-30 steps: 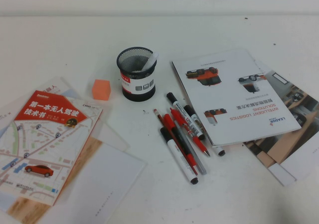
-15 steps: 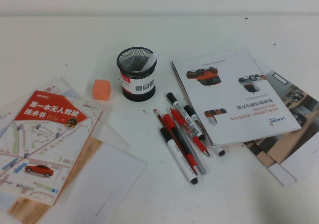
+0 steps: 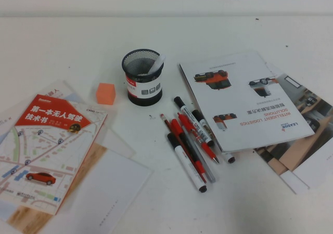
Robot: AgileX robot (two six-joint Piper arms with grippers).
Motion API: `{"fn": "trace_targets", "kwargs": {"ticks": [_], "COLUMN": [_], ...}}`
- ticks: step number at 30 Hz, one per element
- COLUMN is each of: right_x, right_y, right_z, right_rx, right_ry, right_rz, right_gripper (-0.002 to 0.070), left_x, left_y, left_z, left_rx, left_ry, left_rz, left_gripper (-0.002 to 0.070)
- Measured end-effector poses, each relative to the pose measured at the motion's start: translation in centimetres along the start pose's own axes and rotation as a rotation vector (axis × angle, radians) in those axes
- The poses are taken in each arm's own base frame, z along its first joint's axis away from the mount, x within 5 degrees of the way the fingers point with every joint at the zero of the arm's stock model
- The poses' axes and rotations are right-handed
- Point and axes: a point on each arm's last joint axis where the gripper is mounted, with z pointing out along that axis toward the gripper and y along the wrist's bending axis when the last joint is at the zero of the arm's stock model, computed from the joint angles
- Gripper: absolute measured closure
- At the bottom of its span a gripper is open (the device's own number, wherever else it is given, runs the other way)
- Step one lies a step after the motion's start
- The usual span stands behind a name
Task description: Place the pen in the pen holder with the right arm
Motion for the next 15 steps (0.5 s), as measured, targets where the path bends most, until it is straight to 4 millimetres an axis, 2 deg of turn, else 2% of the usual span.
{"fn": "trace_targets", "kwargs": {"ticks": [3, 8, 11, 15], "right_x": [-2.1, -6.1, -7.1, -6.5], "right_y": [1.1, 2.1, 3.0, 5.1], "right_z": [1.6, 6.2, 9.7, 15.0], "right_rx": [0.066, 0.121, 0.099, 0.099], "right_ry": [0.232, 0.622, 0.863, 1.115], "right_rz": [-0.146, -0.279, -0.339, -0.510], "right_gripper": [0.0696, 0.0696, 0.0696, 0.0696], "left_x": [0.0, 0.0, 0.0, 0.0], "left_y": [0.0, 0.0, 0.0, 0.0], "left_z": [0.0, 0.0, 0.0, 0.0], "left_rx": [0.000, 0.000, 0.000, 0.000], "left_ry": [0.000, 0.000, 0.000, 0.000], "left_rz": [0.000, 0.000, 0.000, 0.000], "left_gripper": [0.0676, 0.0676, 0.0676, 0.0676]}}
